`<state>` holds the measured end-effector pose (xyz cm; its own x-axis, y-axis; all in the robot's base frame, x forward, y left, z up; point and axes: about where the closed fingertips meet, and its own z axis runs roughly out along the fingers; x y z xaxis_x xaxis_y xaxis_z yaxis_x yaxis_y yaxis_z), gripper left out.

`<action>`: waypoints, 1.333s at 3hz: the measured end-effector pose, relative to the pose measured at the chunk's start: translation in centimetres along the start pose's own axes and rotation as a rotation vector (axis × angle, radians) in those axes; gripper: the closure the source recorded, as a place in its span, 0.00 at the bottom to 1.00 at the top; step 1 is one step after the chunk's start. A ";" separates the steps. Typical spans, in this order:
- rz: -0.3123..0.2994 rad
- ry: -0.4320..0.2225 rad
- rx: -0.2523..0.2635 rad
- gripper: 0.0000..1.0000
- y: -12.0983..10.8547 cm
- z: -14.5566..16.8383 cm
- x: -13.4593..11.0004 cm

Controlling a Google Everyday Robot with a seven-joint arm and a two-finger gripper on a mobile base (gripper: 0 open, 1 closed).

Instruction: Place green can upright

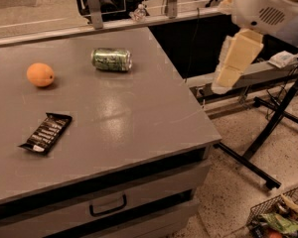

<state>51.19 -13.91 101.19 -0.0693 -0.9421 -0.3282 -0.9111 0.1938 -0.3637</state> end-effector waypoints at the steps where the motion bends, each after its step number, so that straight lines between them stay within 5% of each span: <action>1: -0.045 -0.049 0.037 0.00 -1.4 2.1 -3.6; 2: -0.072 -0.032 0.092 0.00 -3.2 5.1 -6.5; 4: -0.045 -0.033 0.087 0.00 -3.6 6.3 -8.0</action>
Offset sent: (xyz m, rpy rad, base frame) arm 0.0953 0.1029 -0.0372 -0.0495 -0.1467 0.0247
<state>57.58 -5.33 99.66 -0.0149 -0.9412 -0.3375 -0.8741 0.1762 -0.4527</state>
